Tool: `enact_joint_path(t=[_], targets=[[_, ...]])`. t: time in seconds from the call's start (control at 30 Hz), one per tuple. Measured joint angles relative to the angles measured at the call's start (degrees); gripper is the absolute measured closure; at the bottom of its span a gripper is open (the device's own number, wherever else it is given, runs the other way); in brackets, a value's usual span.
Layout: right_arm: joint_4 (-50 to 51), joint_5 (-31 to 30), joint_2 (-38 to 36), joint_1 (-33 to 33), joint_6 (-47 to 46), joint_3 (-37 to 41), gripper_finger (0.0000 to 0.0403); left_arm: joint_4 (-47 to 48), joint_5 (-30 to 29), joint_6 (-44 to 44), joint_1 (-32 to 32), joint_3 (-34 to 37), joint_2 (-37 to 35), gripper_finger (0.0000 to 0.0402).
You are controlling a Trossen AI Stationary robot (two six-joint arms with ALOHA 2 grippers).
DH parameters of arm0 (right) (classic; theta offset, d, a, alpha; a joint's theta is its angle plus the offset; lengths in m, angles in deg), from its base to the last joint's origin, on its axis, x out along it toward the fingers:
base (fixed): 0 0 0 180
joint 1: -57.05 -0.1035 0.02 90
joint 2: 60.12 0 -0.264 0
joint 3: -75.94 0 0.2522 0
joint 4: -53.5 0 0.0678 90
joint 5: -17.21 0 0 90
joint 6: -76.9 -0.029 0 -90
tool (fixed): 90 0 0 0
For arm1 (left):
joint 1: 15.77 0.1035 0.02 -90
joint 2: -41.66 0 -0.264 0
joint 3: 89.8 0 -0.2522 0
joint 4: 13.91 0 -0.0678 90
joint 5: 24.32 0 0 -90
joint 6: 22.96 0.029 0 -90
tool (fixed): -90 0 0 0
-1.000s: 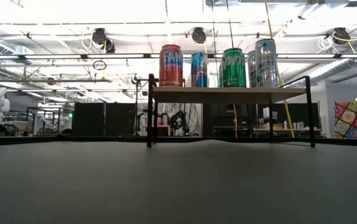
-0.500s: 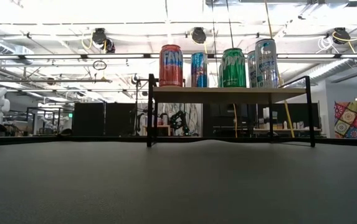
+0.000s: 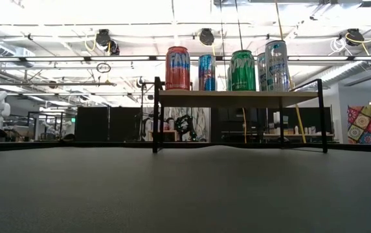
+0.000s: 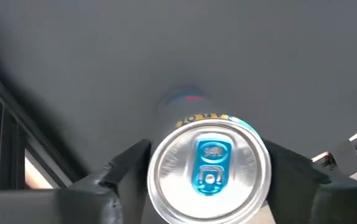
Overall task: Place canned beverage on shelf
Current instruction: Put the blue soda can on the shelf aligned with the other blue soda can
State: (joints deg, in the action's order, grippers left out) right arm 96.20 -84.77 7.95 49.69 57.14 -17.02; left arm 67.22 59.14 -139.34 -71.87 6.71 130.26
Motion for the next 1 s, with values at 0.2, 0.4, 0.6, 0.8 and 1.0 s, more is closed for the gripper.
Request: enact_joint_path(t=[0.2, 0.4, 0.6, 0.8, 1.0], targets=[[0.1, 0.2, 0.4, -1.3, -1.9, 0.0, 0.0090, -2.5, -5.1, 10.1, 3.0, 0.0, -0.3, 0.0191], [1.0, 6.5, 3.0, -2.5, -2.1, 0.0, 0.0090, -15.4, -9.0, 39.0, 10.8, 0.0, -1.3, 0.0176], [1.1, 14.4, 8.3, -3.9, -2.7, 0.0, 0.0090, -20.5, -9.2, 63.7, 21.4, -3.4, -1.3, 0.0171], [-2.8, 15.3, 12.3, -5.8, -3.1, 0.0, 0.0090, -23.2, -9.1, 85.7, 29.5, -10.4, -1.3, 0.0173], [-6.5, 15.2, 13.4, -5.9, -1.9, 0.0, 0.0090, -25.5, -8.3, 98.5, 34.6, -15.2, -1.3, 0.0173]])
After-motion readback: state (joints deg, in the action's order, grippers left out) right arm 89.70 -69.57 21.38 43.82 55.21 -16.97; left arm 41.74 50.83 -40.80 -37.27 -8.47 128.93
